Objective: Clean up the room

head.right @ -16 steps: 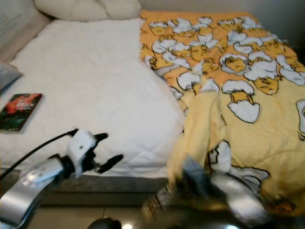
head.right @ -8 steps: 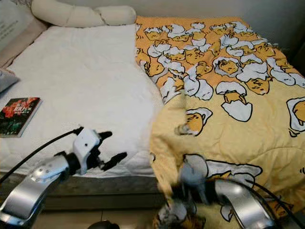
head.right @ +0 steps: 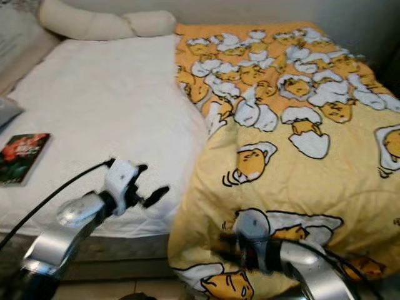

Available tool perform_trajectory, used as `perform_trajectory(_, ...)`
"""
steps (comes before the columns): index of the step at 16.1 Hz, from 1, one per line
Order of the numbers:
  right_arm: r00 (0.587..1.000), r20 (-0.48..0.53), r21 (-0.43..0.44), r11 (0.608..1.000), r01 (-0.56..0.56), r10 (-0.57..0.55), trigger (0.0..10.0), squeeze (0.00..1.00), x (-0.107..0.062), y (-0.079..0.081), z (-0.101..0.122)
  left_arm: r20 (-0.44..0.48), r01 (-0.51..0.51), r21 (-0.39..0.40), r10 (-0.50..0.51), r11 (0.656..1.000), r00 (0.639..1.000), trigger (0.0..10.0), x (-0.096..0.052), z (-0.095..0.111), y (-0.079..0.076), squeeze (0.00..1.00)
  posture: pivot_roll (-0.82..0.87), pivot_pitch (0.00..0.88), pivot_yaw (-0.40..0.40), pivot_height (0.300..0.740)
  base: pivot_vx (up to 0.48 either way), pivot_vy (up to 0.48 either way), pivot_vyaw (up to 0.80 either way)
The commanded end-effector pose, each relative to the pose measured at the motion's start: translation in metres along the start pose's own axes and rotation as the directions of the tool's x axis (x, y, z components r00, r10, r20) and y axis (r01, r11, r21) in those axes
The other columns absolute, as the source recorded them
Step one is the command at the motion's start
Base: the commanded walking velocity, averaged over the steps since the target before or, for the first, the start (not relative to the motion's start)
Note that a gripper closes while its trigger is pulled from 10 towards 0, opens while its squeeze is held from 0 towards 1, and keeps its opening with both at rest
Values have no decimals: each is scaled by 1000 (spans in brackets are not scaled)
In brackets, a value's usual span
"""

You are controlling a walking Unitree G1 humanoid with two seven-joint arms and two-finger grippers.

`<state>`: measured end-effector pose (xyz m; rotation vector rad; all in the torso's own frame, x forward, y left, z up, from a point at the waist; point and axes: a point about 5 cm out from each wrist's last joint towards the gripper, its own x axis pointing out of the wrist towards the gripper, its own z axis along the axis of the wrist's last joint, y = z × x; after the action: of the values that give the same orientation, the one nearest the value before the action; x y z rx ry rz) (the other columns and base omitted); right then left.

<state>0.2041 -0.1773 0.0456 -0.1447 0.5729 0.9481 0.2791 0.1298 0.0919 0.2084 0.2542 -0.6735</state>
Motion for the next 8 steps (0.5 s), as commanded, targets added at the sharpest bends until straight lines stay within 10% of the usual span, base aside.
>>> perform_trajectory(1,989,41,19,989,145,-145,10000,1000,-1,-14,8,14,-43,-31,43,999,999,10000,3,0,6,0,-119,0,57,740,0,0,0)
perform_trajectory(2,956,79,61,959,278,-282,10000,1000,2,-20,11,31,-42,-88,45,995,999,10000,11,-1,5,0,-129,0,62,740,0,0,0)
perform_trajectory(3,922,99,81,926,368,-375,10000,1000,3,-22,14,44,-37,-134,43,990,998,10000,16,-1,4,663,-137,0,66,740,0,0,0)
perform_trajectory(4,857,120,127,864,487,-501,10000,1000,1,-26,17,64,-35,-185,47,982,997,10000,19,1,4,1000,-150,0,72,740,0,0,0)
perform_trajectory(6,708,116,196,715,671,-696,10000,1000,-8,-36,22,82,-99,-182,116,978,990,10000,20,1,8,1000,-160,0,77,740,0,0,0)
perform_trajectory(7,665,113,201,673,712,-738,10000,47,-11,-38,22,83,-126,-181,143,975,986,10000,20,1,9,1000,-160,0,75,740,0,0,0)
perform_trajectory(8,610,106,217,617,757,-785,10000,0,-15,-39,22,75,-147,-182,162,972,984,10000,20,-2,9,788,-155,0,68,740,0,0,0)
